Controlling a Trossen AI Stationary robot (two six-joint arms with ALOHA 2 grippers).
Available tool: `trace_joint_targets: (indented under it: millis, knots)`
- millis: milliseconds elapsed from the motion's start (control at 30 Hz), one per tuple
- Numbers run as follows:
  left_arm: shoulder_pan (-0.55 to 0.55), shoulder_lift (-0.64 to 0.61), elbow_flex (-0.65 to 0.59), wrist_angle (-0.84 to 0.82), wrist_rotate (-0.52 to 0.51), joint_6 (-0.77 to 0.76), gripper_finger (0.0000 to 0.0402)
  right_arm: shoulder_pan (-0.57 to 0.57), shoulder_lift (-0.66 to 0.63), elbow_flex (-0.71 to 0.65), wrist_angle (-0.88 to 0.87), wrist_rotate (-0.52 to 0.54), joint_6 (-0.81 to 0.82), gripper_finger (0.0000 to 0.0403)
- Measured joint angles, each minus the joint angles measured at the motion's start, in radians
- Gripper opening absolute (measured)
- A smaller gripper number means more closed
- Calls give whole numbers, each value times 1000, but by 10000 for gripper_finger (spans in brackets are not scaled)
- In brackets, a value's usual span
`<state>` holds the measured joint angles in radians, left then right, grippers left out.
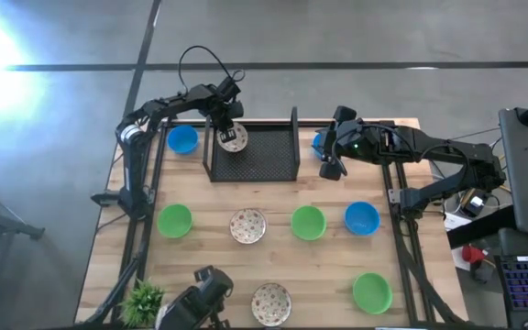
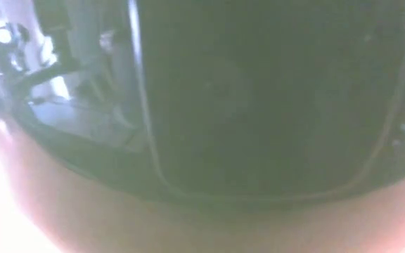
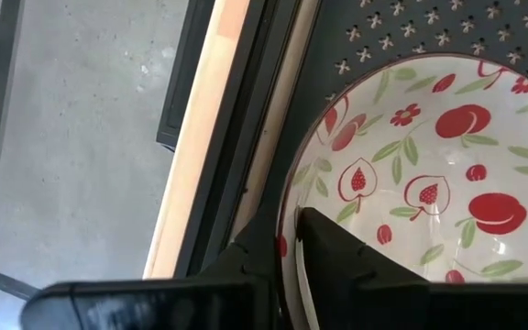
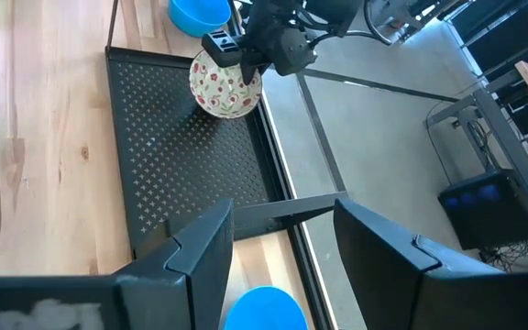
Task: Pick & Place Mini bowls
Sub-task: Put the top white bowl on the shelf
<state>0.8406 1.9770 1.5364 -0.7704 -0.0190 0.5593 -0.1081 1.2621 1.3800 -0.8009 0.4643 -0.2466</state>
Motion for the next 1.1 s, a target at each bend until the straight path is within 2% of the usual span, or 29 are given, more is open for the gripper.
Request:
trace_joint_targets:
  millis: [1100]
  knots:
    - [-1, 0, 0, 7, -24, -11, 42, 0, -1, 0, 10, 0, 0, 185]
